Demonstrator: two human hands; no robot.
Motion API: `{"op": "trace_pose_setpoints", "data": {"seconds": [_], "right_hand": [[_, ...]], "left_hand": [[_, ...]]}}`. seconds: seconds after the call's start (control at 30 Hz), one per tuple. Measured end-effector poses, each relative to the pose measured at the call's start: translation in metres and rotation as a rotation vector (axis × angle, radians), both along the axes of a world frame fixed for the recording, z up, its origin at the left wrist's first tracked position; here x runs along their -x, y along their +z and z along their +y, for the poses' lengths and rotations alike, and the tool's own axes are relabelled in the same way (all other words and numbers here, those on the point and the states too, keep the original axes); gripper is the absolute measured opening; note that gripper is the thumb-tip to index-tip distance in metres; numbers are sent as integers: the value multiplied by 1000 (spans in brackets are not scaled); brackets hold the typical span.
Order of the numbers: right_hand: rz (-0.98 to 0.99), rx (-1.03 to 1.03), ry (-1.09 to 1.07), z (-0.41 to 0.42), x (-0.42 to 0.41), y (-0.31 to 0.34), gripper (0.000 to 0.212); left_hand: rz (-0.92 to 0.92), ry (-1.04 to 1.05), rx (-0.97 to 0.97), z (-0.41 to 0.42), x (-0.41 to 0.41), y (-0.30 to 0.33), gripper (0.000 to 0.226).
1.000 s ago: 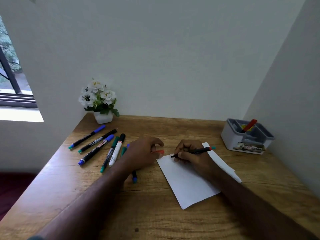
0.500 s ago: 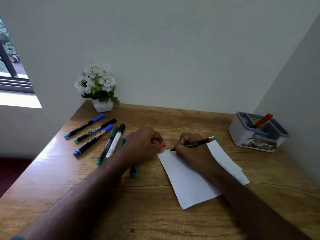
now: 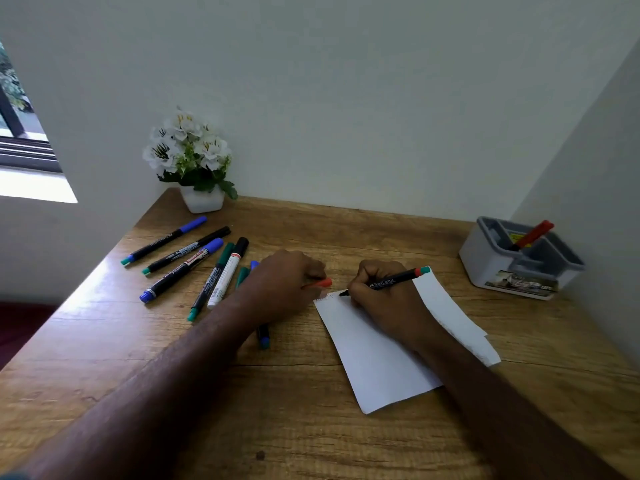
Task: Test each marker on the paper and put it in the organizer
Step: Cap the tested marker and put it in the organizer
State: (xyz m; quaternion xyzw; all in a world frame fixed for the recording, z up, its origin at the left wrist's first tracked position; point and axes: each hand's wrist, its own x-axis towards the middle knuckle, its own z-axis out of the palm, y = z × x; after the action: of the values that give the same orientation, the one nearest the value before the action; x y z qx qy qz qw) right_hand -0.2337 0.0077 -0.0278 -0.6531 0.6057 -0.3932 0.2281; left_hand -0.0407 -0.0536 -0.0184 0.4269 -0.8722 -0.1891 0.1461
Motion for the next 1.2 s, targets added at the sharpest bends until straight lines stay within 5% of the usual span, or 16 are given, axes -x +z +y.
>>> {"op": "trace_pose_setpoints", "data": {"seconds": [1.2], "right_hand": [[-8,26,0,-2,-2,0,21]], "left_hand": [[50,29,-47,-4,-2,-4,54]]}}
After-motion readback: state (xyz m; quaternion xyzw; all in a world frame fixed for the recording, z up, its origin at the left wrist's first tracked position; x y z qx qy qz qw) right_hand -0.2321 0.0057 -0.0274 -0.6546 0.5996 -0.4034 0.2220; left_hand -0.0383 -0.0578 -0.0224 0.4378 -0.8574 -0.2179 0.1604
